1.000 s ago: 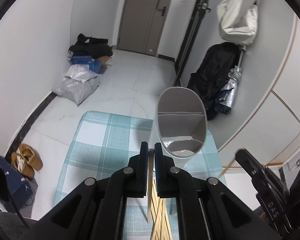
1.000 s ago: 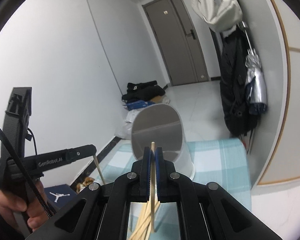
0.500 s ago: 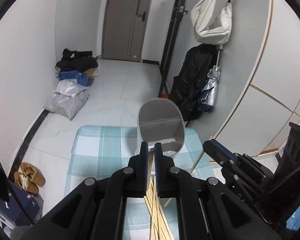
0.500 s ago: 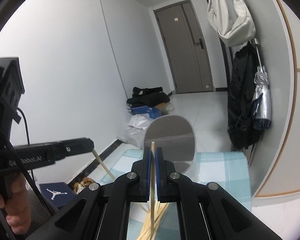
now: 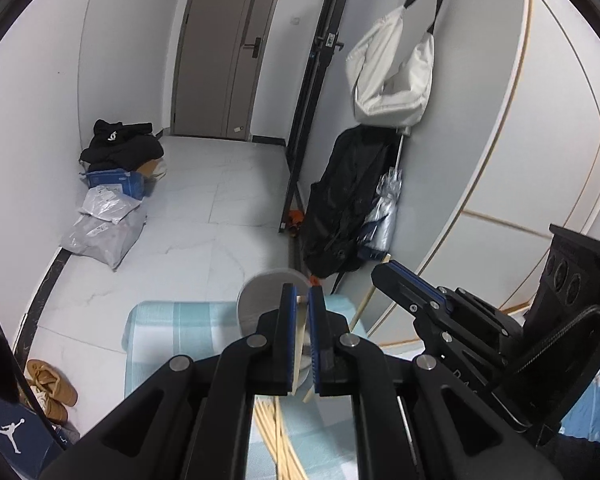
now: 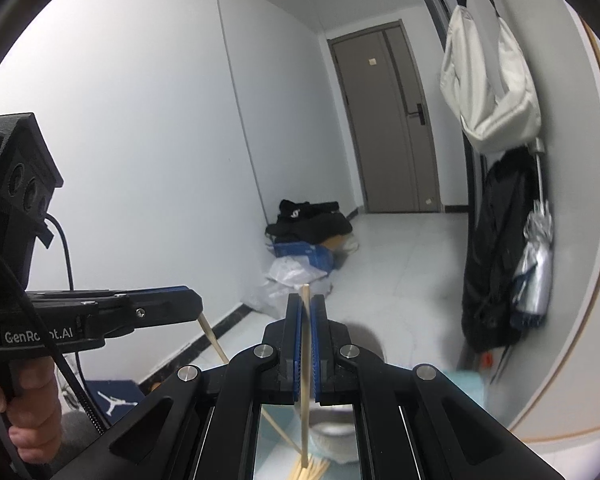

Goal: Organize utensils
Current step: 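Raise both held chopsticks up over the white utensil holder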

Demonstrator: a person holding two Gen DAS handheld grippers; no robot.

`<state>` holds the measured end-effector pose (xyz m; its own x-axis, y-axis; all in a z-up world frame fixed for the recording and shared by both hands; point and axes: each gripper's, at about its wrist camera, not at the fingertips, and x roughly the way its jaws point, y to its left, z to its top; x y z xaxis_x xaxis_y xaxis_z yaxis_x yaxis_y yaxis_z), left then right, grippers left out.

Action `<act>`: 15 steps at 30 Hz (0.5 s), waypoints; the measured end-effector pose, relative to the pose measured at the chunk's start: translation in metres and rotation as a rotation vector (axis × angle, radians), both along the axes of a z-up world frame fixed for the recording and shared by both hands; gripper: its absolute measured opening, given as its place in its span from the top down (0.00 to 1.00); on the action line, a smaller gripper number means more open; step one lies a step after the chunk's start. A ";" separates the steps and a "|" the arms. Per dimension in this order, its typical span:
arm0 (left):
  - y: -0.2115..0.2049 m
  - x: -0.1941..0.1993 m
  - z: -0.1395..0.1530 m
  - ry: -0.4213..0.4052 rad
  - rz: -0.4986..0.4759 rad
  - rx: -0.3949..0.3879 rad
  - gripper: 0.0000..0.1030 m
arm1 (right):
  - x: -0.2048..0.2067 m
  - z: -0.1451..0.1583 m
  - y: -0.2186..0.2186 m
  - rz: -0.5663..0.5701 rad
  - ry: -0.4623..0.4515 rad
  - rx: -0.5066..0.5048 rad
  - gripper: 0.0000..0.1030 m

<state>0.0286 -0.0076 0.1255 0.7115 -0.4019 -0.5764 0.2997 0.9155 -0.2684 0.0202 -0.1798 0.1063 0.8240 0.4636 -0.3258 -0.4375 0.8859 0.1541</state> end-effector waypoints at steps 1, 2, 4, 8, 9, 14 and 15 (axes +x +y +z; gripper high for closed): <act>0.001 0.004 0.004 0.004 -0.004 -0.010 0.97 | 0.003 0.004 0.000 0.003 -0.004 -0.001 0.97; 0.002 0.010 0.011 0.003 -0.005 -0.020 0.97 | 0.007 0.010 0.000 0.007 -0.009 -0.001 0.97; 0.001 0.018 0.019 -0.002 -0.006 -0.029 0.97 | 0.016 0.022 0.000 0.018 -0.022 -0.006 0.97; -0.003 0.038 0.031 0.007 -0.020 -0.031 0.97 | 0.035 0.040 0.003 0.031 -0.058 -0.037 0.97; -0.004 0.044 0.033 0.010 -0.014 -0.032 0.97 | 0.040 0.043 0.003 0.034 -0.067 -0.041 0.97; -0.006 0.065 0.038 0.010 -0.004 -0.023 0.97 | 0.065 0.053 0.004 0.052 -0.133 -0.069 0.97; -0.006 0.071 0.038 0.010 -0.004 -0.015 0.97 | 0.072 0.053 0.005 0.062 -0.136 -0.073 0.97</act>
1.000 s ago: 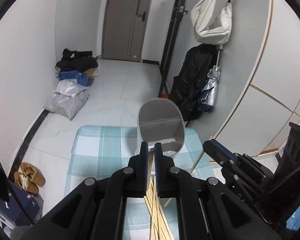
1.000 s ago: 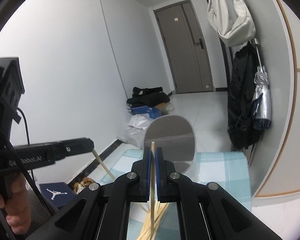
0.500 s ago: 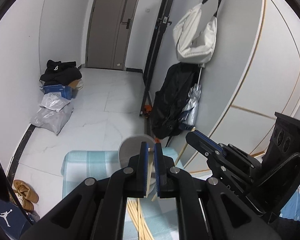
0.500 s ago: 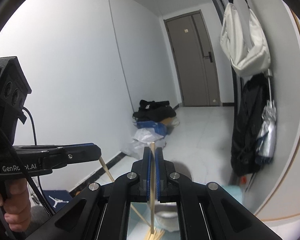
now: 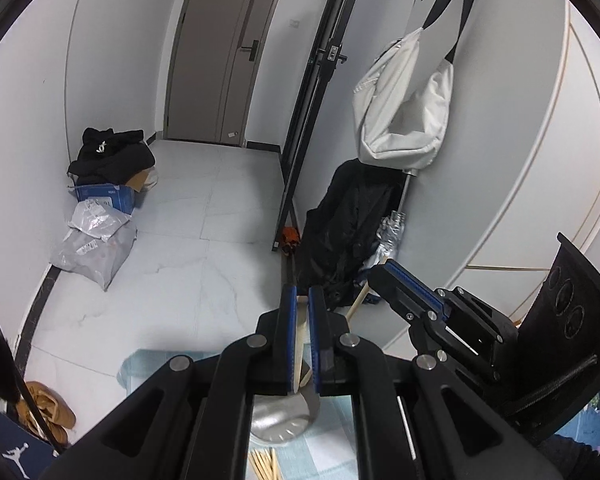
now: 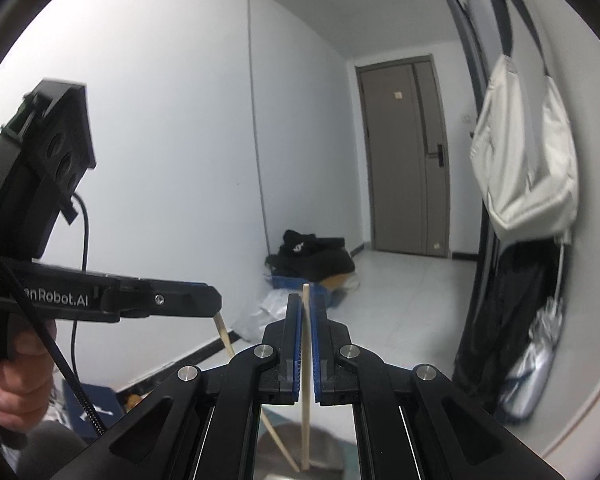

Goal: Organize utensils
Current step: 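Raise both held chopsticks up over the white utensil holder, then open both tools to drop the chopsticks into the holder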

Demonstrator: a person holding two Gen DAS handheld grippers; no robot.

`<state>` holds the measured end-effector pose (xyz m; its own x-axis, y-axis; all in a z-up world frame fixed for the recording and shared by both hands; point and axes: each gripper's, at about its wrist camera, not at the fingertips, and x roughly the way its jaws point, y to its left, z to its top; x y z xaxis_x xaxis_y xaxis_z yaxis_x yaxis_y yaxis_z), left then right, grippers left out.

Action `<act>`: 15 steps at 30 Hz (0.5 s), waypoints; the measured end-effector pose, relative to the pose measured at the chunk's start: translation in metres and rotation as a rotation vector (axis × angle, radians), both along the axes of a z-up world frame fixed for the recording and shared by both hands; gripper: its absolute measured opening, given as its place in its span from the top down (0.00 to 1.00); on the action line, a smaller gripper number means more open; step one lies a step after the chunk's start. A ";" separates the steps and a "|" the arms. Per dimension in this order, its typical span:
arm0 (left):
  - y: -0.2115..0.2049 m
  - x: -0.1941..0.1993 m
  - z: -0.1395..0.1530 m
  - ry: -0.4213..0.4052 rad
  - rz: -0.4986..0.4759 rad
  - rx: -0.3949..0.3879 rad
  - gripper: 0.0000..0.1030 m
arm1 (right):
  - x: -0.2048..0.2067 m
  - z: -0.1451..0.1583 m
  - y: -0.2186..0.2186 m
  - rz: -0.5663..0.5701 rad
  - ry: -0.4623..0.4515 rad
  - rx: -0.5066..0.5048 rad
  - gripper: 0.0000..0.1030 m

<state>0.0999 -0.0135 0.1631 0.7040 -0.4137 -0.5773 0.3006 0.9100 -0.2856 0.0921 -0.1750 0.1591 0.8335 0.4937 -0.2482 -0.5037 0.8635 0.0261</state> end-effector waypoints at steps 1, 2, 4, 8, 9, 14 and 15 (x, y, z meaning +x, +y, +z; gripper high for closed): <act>0.000 0.004 -0.001 0.001 -0.004 0.002 0.97 | 0.007 -0.001 0.000 0.005 0.001 -0.005 0.97; 0.001 0.008 -0.002 0.003 -0.008 0.005 0.97 | 0.012 -0.003 0.001 0.008 0.004 -0.010 0.97; 0.002 0.018 -0.008 0.008 -0.005 0.011 0.97 | 0.024 -0.010 0.003 0.023 0.018 -0.016 0.97; 0.003 0.033 -0.030 0.050 -0.012 0.021 0.97 | 0.040 -0.028 0.006 0.062 0.053 -0.034 0.97; 0.004 0.036 -0.037 0.057 -0.009 0.023 0.97 | 0.044 -0.035 0.007 0.080 0.067 -0.036 0.97; 0.005 0.047 -0.060 0.106 -0.011 0.039 0.97 | 0.052 -0.061 0.013 0.157 0.106 -0.101 0.97; 0.006 0.049 -0.066 0.121 -0.012 0.040 0.97 | 0.052 -0.065 0.016 0.169 0.106 -0.121 0.97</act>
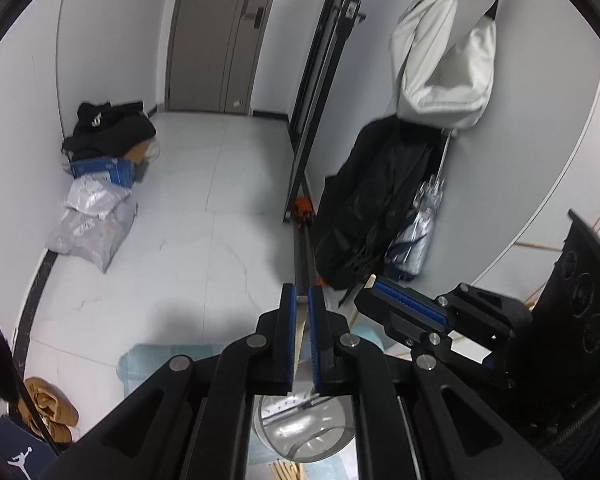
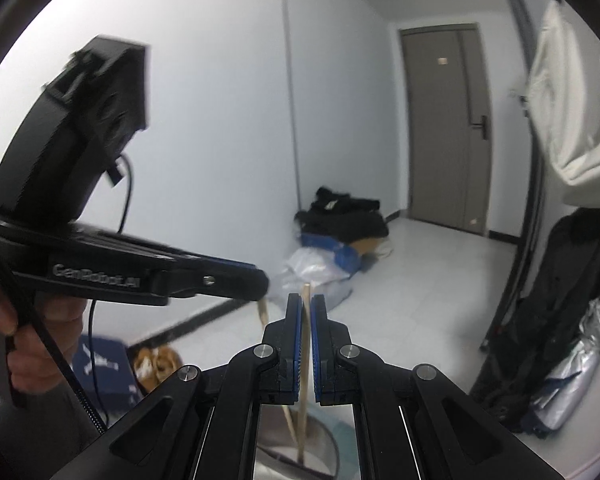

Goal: Organize utensils
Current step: 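Open both tools to drop the chopsticks into the holder, then move both open tools back down toward the chopstick pile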

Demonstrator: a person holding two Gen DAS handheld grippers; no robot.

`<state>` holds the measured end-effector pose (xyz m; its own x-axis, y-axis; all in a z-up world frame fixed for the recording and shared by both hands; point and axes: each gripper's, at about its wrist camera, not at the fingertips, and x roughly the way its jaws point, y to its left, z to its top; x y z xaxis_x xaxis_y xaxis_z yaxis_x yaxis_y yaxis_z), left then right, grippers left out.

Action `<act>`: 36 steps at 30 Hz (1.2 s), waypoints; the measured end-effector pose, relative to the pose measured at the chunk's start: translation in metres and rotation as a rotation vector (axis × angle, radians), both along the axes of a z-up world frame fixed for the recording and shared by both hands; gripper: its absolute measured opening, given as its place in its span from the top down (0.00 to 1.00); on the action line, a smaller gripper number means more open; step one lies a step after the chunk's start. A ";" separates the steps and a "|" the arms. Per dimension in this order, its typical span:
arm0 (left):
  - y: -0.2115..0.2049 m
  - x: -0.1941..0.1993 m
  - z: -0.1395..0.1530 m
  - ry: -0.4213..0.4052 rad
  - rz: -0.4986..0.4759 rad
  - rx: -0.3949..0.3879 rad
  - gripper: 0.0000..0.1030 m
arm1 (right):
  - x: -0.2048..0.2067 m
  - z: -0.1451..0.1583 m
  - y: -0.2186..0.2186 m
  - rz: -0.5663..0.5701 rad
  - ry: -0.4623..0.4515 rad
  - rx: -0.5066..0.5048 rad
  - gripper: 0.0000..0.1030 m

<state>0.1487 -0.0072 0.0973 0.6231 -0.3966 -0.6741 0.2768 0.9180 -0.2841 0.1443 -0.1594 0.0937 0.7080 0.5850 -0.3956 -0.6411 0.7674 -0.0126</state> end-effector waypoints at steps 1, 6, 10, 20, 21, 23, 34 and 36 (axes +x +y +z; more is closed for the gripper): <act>0.000 0.001 -0.003 0.006 0.000 0.001 0.97 | 0.000 -0.005 0.002 0.011 0.003 -0.017 0.97; 0.006 0.010 -0.018 0.044 0.022 0.000 0.95 | 0.005 -0.024 0.007 0.041 0.055 -0.046 0.96; 0.015 0.011 -0.023 0.077 0.075 -0.010 0.77 | 0.013 -0.034 0.008 0.042 0.128 -0.026 0.91; 0.046 -0.022 -0.013 -0.012 0.334 -0.003 0.18 | -0.009 -0.023 -0.019 -0.081 0.161 0.127 0.51; 0.046 -0.030 -0.010 -0.041 0.348 0.019 0.16 | -0.012 -0.021 -0.023 -0.095 0.167 0.144 0.51; 0.044 -0.038 -0.008 -0.062 0.352 0.040 0.10 | -0.018 -0.018 -0.029 -0.122 0.178 0.181 0.49; 0.035 -0.087 -0.004 -0.167 0.394 0.061 0.06 | -0.073 -0.005 -0.046 -0.238 0.124 0.262 0.29; 0.035 -0.099 -0.007 -0.179 0.420 0.057 0.01 | -0.089 -0.006 -0.050 -0.263 0.107 0.262 0.23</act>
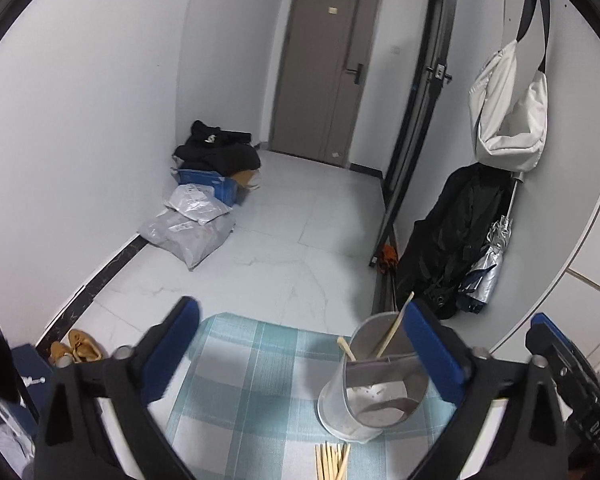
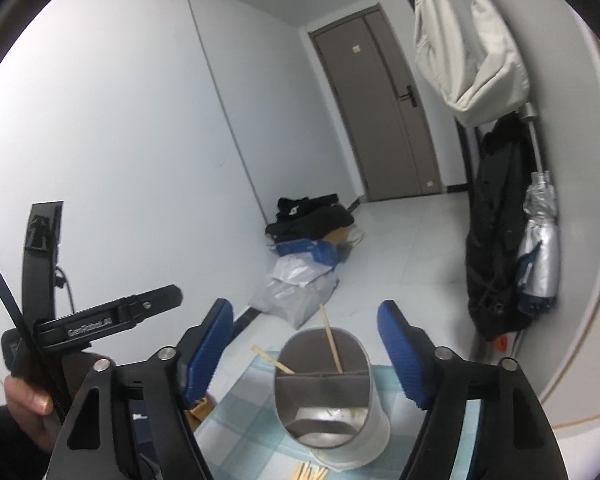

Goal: Organize utensils
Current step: 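Move both open tools back down toward the chopstick pile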

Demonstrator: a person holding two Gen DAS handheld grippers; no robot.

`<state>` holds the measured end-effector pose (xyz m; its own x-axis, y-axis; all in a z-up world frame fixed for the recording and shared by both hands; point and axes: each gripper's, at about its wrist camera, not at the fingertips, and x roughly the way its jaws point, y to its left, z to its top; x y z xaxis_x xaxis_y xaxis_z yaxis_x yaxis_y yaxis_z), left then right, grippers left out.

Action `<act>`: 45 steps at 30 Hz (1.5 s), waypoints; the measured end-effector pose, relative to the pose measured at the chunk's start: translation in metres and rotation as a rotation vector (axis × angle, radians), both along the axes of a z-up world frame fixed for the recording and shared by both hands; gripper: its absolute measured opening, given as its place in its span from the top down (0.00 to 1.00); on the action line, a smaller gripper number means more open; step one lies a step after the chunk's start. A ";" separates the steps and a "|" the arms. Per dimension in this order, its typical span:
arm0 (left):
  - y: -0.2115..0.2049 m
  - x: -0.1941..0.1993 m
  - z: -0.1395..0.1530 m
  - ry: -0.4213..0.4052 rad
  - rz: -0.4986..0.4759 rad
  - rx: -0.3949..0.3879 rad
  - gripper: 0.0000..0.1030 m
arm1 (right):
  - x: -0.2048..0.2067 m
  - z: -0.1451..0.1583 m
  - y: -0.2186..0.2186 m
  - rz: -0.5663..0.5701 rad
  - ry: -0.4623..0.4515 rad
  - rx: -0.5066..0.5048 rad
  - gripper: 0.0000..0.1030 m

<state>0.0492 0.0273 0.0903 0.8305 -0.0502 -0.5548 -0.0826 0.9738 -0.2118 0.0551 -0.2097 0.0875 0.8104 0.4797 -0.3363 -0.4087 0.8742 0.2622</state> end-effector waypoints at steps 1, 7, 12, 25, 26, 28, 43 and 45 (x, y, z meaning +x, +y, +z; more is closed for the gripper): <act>-0.001 -0.005 0.000 -0.013 0.007 0.001 0.01 | -0.006 -0.001 -0.001 -0.014 -0.006 -0.002 0.22; -0.009 -0.032 -0.014 -0.059 0.002 0.056 0.01 | -0.031 -0.015 0.003 -0.080 -0.026 -0.033 0.09; -0.010 -0.046 -0.039 -0.001 0.051 0.070 0.01 | -0.052 -0.026 0.005 -0.113 -0.046 -0.062 0.05; -0.021 -0.075 -0.074 -0.049 0.041 0.084 0.01 | -0.092 -0.061 0.009 -0.137 -0.046 -0.103 0.05; -0.022 -0.074 -0.076 -0.037 0.030 0.080 0.01 | -0.094 -0.063 0.009 -0.139 -0.044 -0.104 0.05; -0.023 -0.071 -0.081 0.021 0.043 0.125 0.01 | -0.097 -0.068 0.010 -0.142 -0.044 -0.108 0.05; -0.019 -0.064 -0.103 0.074 0.051 0.183 0.01 | -0.084 -0.102 0.007 -0.193 0.066 -0.171 0.05; -0.018 -0.057 -0.112 0.113 0.051 0.207 0.01 | -0.080 -0.108 0.006 -0.197 0.104 -0.167 0.05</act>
<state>-0.0082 0.0094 -0.0218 0.7611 0.1152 -0.6383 -0.1451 0.9894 0.0057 -0.0247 -0.2040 -0.0208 0.8397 0.2474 -0.4834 -0.2049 0.9687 0.1398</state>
